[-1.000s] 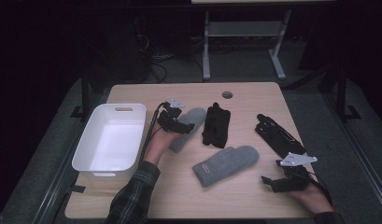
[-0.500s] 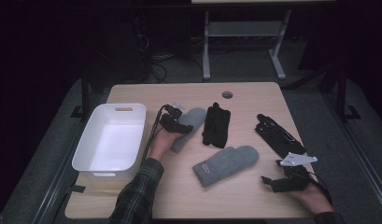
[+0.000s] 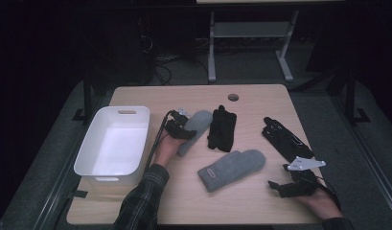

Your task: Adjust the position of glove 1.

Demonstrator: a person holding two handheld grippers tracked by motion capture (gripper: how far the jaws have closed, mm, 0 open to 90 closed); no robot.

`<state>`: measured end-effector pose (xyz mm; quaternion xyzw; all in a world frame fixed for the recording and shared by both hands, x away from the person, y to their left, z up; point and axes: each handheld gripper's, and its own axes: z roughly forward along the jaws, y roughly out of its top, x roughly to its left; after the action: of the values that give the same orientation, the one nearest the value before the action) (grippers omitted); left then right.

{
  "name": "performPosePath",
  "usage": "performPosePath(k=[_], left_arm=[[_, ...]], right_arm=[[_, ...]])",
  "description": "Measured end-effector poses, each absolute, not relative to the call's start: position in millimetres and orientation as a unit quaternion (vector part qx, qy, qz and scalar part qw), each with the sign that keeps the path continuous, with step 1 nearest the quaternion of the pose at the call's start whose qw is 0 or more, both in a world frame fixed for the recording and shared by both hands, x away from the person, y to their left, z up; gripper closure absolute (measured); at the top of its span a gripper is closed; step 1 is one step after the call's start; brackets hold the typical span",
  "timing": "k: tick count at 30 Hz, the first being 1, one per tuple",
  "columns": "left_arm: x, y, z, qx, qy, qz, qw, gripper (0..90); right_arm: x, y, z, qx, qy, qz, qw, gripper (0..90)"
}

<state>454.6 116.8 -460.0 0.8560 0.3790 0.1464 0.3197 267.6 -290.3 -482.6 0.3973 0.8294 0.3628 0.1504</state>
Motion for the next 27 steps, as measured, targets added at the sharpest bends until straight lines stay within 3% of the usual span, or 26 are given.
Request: performPosePath(k=[4,8,27], left_arm=[[453.3,119.1,-458.0,0.853,0.382,0.143,0.327,64.0],[452.6,121.6,-454.7,0.851,0.386,0.132,0.332,70.0],[428.6,122.1,-410.7,0.850,0.361,0.088,0.373,71.4]], right_arm=[[267.6,-290.3,-482.6,0.397,0.829,0.363,0.150,10.2],[267.6,-290.3,-482.6,0.397,0.830,0.363,0.150,10.3],[267.5,-290.1,-482.6,0.398,0.829,0.362,0.151,10.3]])
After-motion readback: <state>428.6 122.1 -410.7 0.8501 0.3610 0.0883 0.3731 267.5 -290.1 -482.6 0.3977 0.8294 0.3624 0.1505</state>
